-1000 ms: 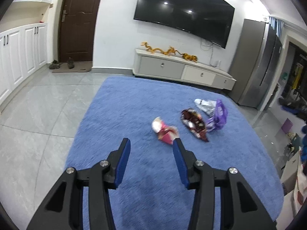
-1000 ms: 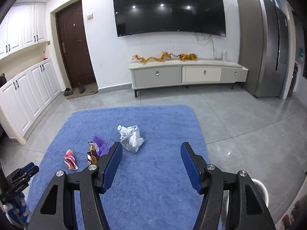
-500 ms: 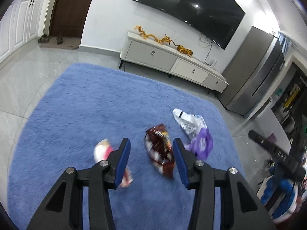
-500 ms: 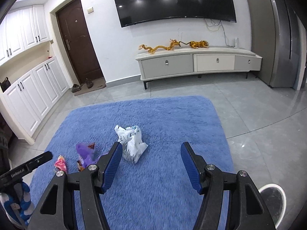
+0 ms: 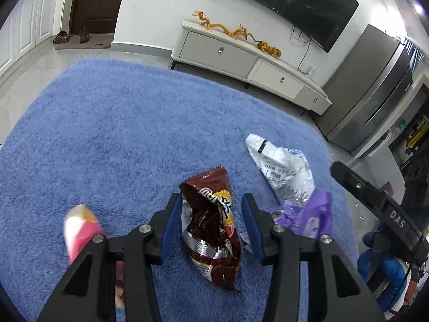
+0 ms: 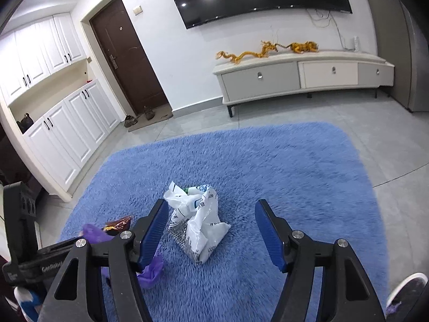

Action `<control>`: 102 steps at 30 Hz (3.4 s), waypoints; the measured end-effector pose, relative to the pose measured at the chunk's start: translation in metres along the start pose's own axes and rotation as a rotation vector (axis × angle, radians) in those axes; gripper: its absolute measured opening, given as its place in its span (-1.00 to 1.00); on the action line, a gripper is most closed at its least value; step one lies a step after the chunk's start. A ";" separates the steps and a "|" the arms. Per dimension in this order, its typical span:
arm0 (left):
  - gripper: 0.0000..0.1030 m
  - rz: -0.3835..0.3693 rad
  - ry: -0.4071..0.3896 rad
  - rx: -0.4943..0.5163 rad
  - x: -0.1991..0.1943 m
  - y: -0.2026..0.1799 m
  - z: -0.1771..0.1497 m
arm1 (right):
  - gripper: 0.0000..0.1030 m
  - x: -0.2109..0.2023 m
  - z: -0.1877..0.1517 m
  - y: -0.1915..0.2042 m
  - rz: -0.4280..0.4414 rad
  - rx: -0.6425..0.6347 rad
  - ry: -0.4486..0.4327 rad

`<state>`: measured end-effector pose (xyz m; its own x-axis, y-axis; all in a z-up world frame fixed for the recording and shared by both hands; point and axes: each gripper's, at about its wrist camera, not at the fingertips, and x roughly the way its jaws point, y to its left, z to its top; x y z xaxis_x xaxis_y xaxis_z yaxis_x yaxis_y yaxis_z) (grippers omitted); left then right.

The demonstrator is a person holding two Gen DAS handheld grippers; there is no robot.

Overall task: Collect trash
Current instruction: 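Grasp the brown chip bag with the left tool while the right tool grasps the white wrapper, then carry the brown chip bag and white wrapper over the bin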

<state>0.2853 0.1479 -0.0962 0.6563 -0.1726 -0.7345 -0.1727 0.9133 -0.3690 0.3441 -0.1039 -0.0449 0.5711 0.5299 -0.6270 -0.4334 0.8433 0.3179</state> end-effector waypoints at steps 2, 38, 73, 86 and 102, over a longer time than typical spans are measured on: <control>-0.15 0.017 0.001 0.020 0.006 -0.003 -0.003 | 0.25 0.008 -0.001 -0.001 0.011 0.002 0.014; -0.50 0.114 -0.242 0.072 -0.086 -0.017 -0.034 | -0.50 -0.069 -0.046 0.036 -0.143 0.002 -0.042; -0.50 0.008 -0.232 0.300 -0.158 -0.168 -0.121 | -0.50 -0.268 -0.124 0.036 -0.345 -0.053 -0.323; -0.50 -0.070 -0.131 0.419 -0.116 -0.238 -0.136 | -0.50 -0.284 -0.134 -0.024 -0.398 0.075 -0.329; -0.50 -0.175 -0.004 0.569 -0.053 -0.329 -0.157 | -0.50 -0.284 -0.161 -0.116 -0.478 0.291 -0.295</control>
<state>0.1923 -0.2014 -0.0257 0.6428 -0.3379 -0.6875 0.3583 0.9259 -0.1200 0.1197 -0.3665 -0.0184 0.8408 0.0558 -0.5384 0.1012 0.9609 0.2576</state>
